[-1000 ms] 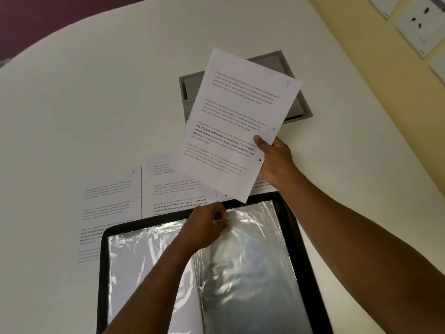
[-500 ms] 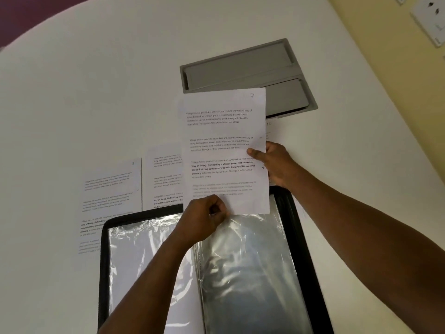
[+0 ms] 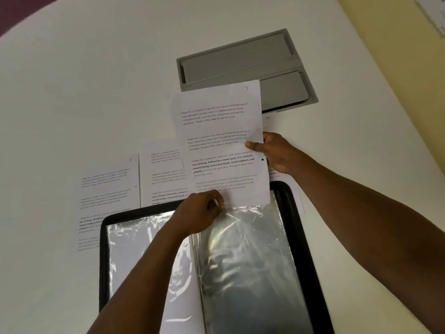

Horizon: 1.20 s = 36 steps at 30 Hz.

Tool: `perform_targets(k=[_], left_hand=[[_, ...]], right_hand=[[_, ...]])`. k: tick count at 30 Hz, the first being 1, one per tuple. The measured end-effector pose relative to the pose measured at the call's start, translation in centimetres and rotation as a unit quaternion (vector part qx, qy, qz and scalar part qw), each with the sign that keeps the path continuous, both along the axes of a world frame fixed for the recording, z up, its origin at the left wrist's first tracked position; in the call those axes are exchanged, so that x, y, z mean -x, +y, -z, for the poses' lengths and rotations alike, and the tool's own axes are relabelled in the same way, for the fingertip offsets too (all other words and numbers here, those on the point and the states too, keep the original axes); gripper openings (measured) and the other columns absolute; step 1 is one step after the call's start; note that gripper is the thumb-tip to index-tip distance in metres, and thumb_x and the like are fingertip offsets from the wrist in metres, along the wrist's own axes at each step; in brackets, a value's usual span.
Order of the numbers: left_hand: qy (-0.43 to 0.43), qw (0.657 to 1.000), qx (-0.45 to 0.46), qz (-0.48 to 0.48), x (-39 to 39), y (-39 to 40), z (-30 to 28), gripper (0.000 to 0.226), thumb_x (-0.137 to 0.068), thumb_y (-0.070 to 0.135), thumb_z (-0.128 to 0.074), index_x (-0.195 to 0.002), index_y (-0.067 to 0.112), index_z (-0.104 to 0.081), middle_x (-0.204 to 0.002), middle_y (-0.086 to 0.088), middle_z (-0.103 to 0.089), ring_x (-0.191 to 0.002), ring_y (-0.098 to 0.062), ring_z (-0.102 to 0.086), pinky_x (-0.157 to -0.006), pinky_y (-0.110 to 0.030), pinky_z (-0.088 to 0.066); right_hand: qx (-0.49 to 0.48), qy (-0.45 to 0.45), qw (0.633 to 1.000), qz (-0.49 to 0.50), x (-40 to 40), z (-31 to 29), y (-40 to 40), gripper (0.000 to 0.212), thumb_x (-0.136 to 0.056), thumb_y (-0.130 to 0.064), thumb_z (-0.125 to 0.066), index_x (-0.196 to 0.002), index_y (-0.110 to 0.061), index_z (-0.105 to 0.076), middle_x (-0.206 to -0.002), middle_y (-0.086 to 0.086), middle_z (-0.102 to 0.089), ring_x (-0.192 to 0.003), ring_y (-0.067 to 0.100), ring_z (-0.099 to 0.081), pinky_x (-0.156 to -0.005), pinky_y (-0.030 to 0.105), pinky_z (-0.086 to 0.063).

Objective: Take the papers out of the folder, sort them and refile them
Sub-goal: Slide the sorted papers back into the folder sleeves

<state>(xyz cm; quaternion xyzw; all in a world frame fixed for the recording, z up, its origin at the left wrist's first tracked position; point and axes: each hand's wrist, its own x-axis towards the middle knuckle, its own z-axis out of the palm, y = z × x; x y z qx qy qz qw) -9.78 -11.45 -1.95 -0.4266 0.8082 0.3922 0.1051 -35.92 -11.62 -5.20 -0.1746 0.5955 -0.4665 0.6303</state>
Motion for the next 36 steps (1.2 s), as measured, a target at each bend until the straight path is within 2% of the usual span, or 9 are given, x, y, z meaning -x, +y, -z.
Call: perform_targets(k=[5, 8, 11, 14, 17, 20, 24, 30, 36], left_hand=[[-0.062, 0.995, 0.056, 0.051, 1.2, 0.4, 0.7, 0.011, -0.099, 0.044, -0.045, -0.100, 0.035, -0.051, -0.091, 0.008, -0.068, -0.073, -0.013, -0.061, -0.071, -0.035, -0.054], [-0.079, 0.993, 0.062, 0.055, 1.3, 0.5, 1.0, 0.020, -0.096, 0.053, -0.043, -0.106, 0.036, -0.048, -0.086, 0.006, -0.068, -0.075, -0.015, -0.062, -0.073, -0.038, -0.055], [-0.103, 0.991, 0.062, 0.062, 0.5, 0.2, 0.8, 0.035, -0.090, 0.062, -0.050, -0.114, 0.036, -0.048, -0.084, 0.012, -0.066, -0.079, -0.011, -0.062, -0.076, -0.035, -0.053], [-0.115, 0.989, 0.055, 0.072, -0.7, 0.0, 0.3, 0.030, -0.090, 0.048, -0.057, -0.115, 0.031, -0.055, -0.088, 0.014, -0.065, -0.083, -0.009, -0.060, -0.076, -0.030, -0.051], [-0.114, 0.990, 0.044, 0.063, -1.3, -0.3, 0.3, 0.017, -0.092, 0.031, -0.057, -0.107, 0.030, -0.065, -0.101, 0.010, -0.069, -0.092, -0.011, -0.063, -0.081, -0.033, -0.053], [-0.080, 0.995, 0.046, 0.049, -1.0, -0.2, 0.6, 0.008, -0.094, 0.034, -0.055, -0.098, 0.037, -0.061, -0.099, 0.014, -0.069, -0.093, -0.008, -0.064, -0.079, -0.032, -0.054], [-0.047, 0.997, 0.048, 0.042, 0.0, -0.1, 0.9, 0.008, -0.095, 0.037, -0.055, -0.100, 0.037, -0.061, -0.105, 0.014, -0.069, -0.099, -0.008, -0.064, -0.081, -0.036, -0.055], [-0.039, 0.999, 0.023, 0.015, 0.3, -0.2, 1.4, 0.012, -0.095, 0.036, -0.056, -0.105, 0.035, -0.063, -0.107, 0.011, -0.069, -0.100, -0.006, -0.063, -0.083, -0.034, -0.055], [-0.022, 1.000, 0.002, -0.020, 0.0, -0.2, 1.7, 0.014, -0.095, 0.030, -0.057, -0.106, 0.030, -0.064, -0.102, 0.010, -0.067, -0.095, -0.008, -0.062, -0.082, -0.031, -0.053]], right_hand=[[-0.036, -0.001, 0.994, -0.100, -0.4, 0.5, -0.7, 0.046, -0.088, -0.009, -0.067, -0.133, -0.005, -0.055, -0.127, 0.009, -0.063, -0.113, 0.025, -0.062, -0.095, 0.045, -0.052], [-0.047, 0.004, 0.994, -0.095, -0.1, 0.7, -0.9, 0.047, -0.088, -0.008, -0.067, -0.133, -0.005, -0.054, -0.128, 0.010, -0.063, -0.112, 0.025, -0.063, -0.095, 0.046, -0.052], [-0.060, 0.010, 0.994, -0.092, 1.0, 0.9, -0.6, 0.046, -0.087, -0.008, -0.068, -0.131, -0.007, -0.055, -0.124, 0.009, -0.065, -0.107, 0.023, -0.065, -0.086, 0.041, -0.057], [-0.067, 0.019, 0.993, -0.094, 2.0, 1.1, -0.2, 0.045, -0.088, -0.008, -0.068, -0.131, -0.007, -0.055, -0.120, 0.008, -0.067, -0.102, 0.020, -0.067, -0.077, 0.035, -0.060], [-0.059, 0.018, 0.994, -0.093, 2.5, 1.1, -0.3, 0.044, -0.088, -0.008, -0.067, -0.131, -0.008, -0.055, -0.121, 0.008, -0.066, -0.103, 0.020, -0.066, -0.078, 0.035, -0.059], [-0.056, 0.038, 0.991, -0.117, 2.2, 1.1, -0.6, 0.045, -0.088, -0.011, -0.068, -0.130, -0.009, -0.056, -0.123, 0.008, -0.066, -0.105, 0.021, -0.066, -0.081, 0.036, -0.058], [-0.043, 0.039, 0.988, -0.142, 1.0, 0.9, -1.3, 0.045, -0.089, -0.010, -0.067, -0.132, -0.009, -0.056, -0.124, 0.006, -0.065, -0.105, 0.019, -0.065, -0.078, 0.032, -0.059], [-0.062, 0.048, 0.982, -0.170, 0.4, 1.5, -1.7, 0.042, -0.089, -0.011, -0.067, -0.130, -0.009, -0.057, -0.124, 0.008, -0.065, -0.109, 0.024, -0.064, -0.091, 0.047, -0.054], [-0.095, 0.012, 0.970, -0.222, 1.4, 1.5, -1.0, 0.040, -0.087, -0.006, -0.068, -0.126, -0.010, -0.059, -0.118, 0.008, -0.069, -0.106, 0.024, -0.067, -0.081, 0.040, -0.059]])
